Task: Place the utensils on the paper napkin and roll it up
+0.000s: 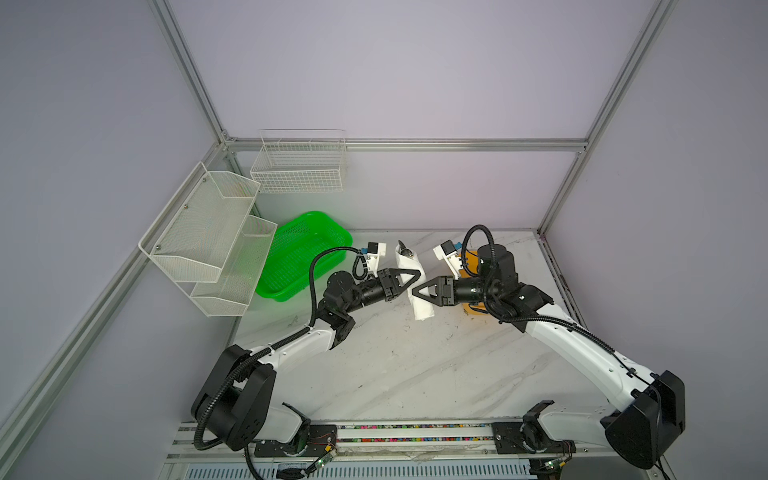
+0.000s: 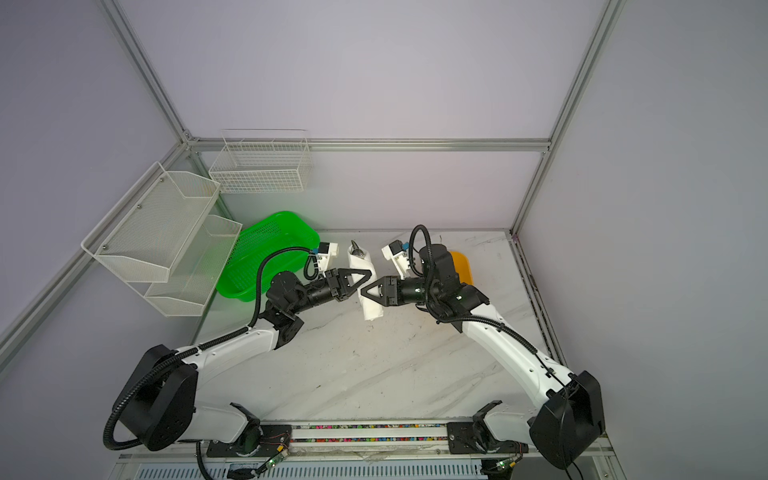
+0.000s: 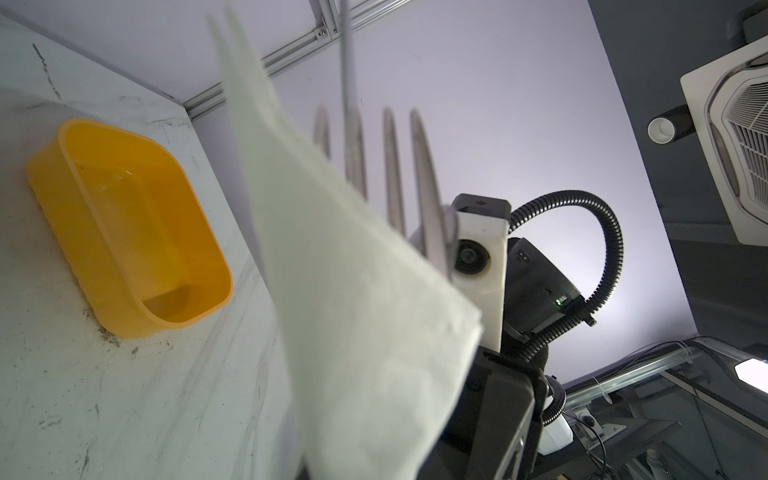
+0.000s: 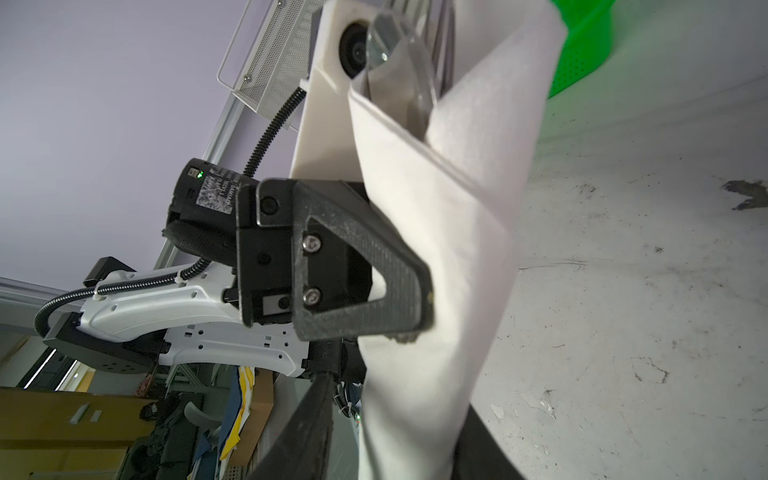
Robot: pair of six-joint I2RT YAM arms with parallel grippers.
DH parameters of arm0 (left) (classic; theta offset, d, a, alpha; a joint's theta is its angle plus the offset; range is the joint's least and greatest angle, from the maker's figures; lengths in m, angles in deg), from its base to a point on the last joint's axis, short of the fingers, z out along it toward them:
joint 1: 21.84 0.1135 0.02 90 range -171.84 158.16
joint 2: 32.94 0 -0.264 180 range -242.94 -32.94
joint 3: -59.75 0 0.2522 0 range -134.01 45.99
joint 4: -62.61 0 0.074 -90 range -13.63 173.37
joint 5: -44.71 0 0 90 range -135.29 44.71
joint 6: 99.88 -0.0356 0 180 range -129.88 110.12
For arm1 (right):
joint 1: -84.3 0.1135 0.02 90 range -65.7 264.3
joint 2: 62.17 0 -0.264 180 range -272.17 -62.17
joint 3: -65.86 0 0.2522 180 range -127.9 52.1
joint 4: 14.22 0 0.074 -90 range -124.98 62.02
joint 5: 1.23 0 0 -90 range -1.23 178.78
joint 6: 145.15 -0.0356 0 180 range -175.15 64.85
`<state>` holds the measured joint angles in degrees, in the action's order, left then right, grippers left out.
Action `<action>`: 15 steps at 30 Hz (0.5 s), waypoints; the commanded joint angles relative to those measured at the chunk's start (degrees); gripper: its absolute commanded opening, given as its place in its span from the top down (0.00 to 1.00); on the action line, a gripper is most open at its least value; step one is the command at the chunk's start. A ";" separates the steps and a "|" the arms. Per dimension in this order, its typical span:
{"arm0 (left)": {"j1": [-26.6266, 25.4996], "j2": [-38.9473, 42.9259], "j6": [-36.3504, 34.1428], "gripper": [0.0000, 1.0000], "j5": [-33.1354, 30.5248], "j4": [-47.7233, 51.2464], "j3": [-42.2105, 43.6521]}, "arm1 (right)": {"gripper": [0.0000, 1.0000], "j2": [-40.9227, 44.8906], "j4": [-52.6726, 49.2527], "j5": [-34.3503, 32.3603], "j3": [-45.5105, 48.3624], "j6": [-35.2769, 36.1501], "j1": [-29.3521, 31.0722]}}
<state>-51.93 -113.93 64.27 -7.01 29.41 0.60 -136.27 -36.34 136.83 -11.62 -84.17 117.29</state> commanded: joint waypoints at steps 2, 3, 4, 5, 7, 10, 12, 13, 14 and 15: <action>-0.15 1.89 -0.76 0.84 1.08 -2.74 -4.84 | 0.59 -1.38 0.65 1.08 -0.66 1.51 1.42; -0.15 1.89 -0.78 0.84 1.08 -2.78 -4.88 | 0.59 -1.56 0.38 0.66 -0.70 1.57 1.46; -0.17 1.97 -0.76 0.84 1.09 -2.77 -4.73 | 0.59 -1.62 0.35 0.34 -0.70 1.65 1.48; -0.15 1.98 -0.76 0.84 1.15 -2.76 -4.63 | 0.60 -1.57 0.57 0.30 -0.67 1.60 1.46; -0.15 2.15 -0.81 0.84 1.18 -2.65 -4.56 | 0.63 -1.58 0.58 -0.10 -0.69 1.57 1.47; -0.17 2.17 -0.85 0.84 1.27 -2.54 -4.55 | 0.68 -1.39 1.04 -0.09 -0.40 1.51 1.46; -0.12 2.15 -0.94 0.84 1.30 -2.50 -4.67 | 0.73 -1.39 1.11 0.36 -0.26 1.42 1.47; -0.15 2.15 -0.98 0.84 1.44 -2.51 -4.72 | 0.74 -1.39 1.15 0.59 -0.19 1.42 1.51; -0.15 2.15 -1.02 0.83 1.53 -2.48 -4.77 | 0.75 -1.23 1.45 0.73 0.02 1.37 1.51; -0.15 2.24 -1.11 0.83 1.53 -2.52 -4.75 | 0.76 -1.07 1.75 0.90 0.21 1.25 1.46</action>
<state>-51.93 -113.93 64.23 -6.53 29.81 0.60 -138.24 -36.32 136.70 -11.62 -83.75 118.45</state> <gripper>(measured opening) 0.166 0.244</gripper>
